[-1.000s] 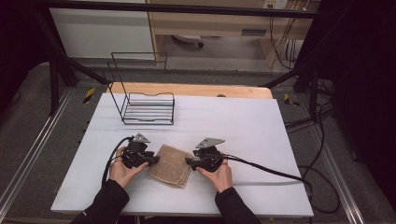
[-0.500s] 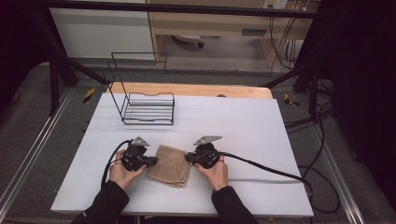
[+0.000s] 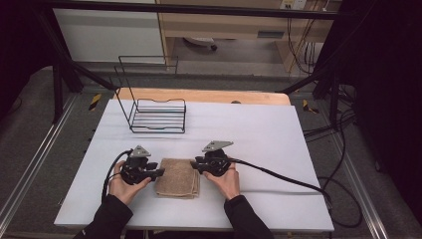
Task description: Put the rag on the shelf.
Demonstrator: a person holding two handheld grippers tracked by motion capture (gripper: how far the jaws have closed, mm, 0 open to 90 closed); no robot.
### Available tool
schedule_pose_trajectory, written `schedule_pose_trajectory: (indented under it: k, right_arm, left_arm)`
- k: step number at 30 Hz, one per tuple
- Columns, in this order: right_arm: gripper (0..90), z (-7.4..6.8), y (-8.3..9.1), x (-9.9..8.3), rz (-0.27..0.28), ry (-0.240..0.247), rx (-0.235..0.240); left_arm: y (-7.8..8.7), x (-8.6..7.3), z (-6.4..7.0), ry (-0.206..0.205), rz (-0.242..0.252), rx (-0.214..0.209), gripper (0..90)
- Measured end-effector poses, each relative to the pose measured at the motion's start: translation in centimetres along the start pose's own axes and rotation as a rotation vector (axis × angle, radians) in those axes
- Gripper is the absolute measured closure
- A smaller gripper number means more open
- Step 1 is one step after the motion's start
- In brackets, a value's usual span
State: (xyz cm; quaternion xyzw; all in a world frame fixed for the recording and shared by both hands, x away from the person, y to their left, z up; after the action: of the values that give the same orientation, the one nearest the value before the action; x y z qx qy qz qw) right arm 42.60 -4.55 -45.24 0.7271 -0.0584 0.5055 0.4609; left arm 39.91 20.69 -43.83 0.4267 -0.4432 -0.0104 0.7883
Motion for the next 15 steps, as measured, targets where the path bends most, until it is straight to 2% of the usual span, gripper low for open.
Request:
schedule_pose_trajectory:
  k: [4,6,9,12,15]
  right_arm:
    - [49.9,0.6,1.3,0.2,0.026,-0.018,-0.013]
    - [42.2,1.0,1.9,0.1,0.030,-0.024,-0.020]
    - [34.3,1.7,2.5,-0.4,0.035,-0.038,-0.036]
    - [27.7,2.3,2.8,-1.0,0.035,-0.053,-0.051]
    - [22.6,2.7,2.9,-1.5,0.020,-0.072,-0.060]
  left_arm:
    - [-0.6,0.9,-1.2,0.006,0.012,0.035,38.5]
    - [-1.1,1.1,-1.8,0.018,0.022,0.047,33.7]
    - [-1.8,1.2,-2.5,0.039,0.035,0.045,33.8]
    - [-2.4,1.3,-2.9,0.070,0.036,0.037,37.5]
    - [-2.8,1.4,-3.2,0.093,0.028,0.018,45.1]
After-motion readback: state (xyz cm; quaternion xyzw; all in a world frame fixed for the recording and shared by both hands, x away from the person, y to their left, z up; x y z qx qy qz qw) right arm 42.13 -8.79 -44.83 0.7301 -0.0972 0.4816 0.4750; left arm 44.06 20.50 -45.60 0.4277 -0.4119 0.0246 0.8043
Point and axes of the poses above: each handheld gripper's, and its own axes: y roughly backward along the jaws, x roughly out of its top, z roughly to its right, the point moved 2 cm from there along -y, roughly forward along the jaws, and after that the axes turned 10 degrees about -x, right-handed, at the moved point
